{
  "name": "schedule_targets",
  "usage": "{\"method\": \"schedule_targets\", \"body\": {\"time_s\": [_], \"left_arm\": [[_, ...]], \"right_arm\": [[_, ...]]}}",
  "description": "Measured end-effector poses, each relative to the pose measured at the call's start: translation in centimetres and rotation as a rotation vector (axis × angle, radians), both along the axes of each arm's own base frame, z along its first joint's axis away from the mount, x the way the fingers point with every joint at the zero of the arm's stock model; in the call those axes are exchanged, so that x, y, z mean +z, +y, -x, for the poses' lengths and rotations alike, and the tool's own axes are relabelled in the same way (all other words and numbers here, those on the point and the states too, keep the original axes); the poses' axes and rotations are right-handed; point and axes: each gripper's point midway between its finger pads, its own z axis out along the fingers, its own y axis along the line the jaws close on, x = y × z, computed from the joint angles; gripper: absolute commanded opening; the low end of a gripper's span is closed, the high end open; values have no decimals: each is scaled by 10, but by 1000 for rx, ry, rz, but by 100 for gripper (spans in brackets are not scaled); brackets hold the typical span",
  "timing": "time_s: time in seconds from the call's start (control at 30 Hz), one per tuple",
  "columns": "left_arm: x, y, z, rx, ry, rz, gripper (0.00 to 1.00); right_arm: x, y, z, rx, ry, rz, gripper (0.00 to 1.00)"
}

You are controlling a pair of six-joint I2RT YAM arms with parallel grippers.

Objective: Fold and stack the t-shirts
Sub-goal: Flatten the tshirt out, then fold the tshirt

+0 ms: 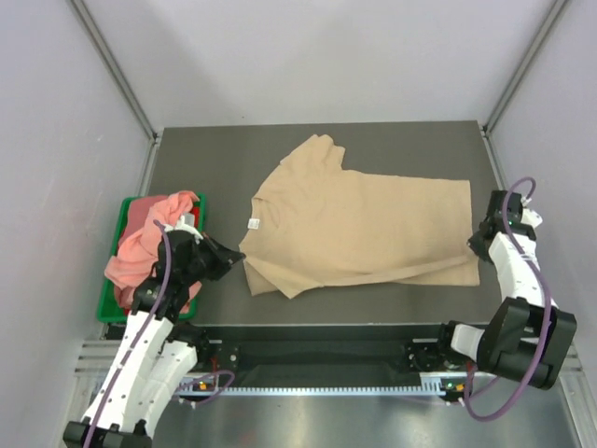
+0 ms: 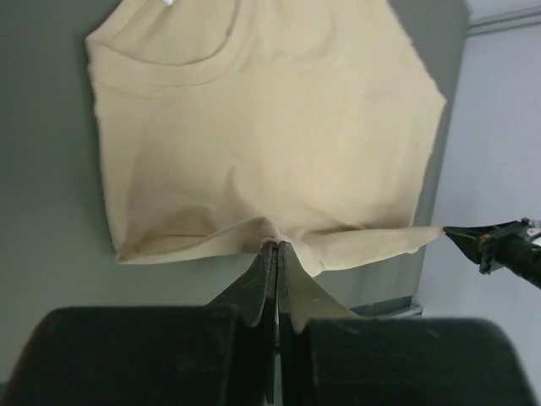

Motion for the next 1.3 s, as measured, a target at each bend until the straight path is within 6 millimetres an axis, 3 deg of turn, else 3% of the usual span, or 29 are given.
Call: {"method": "schedule_targets", "body": {"time_s": [0.07,0.17,0.3,0.4,0.7,0.93,1.1,1.3], "left_arm": [[-21,-1,6,-5,70,1,0],[-44,0,14,-6,160,-10,0],[-50,1,12,-4,185,-26,0],[-49,0,3,-7,208,-41,0],[-56,-9,-62,-91,288,-153,0],[-31,-19,-131,-169,226,-235,0],[-30,-24,-164,-198,217,-268,0],[-42,-24,-191,-222,257,-318,0]], "right_arm": [[-5,-4,11,-46,18,-8,0],[3,-8,19,-91,-20,8,0],[17,-10,24,-118,-97,33,0],[14,-10,26,-130,-105,36,0],[-13,-15,20,-131,-41,14,0],[-32,-18,12,-113,9,2,0],[-42,-19,11,-102,39,1,0],[-38,-23,5,-106,23,16,0]]}}
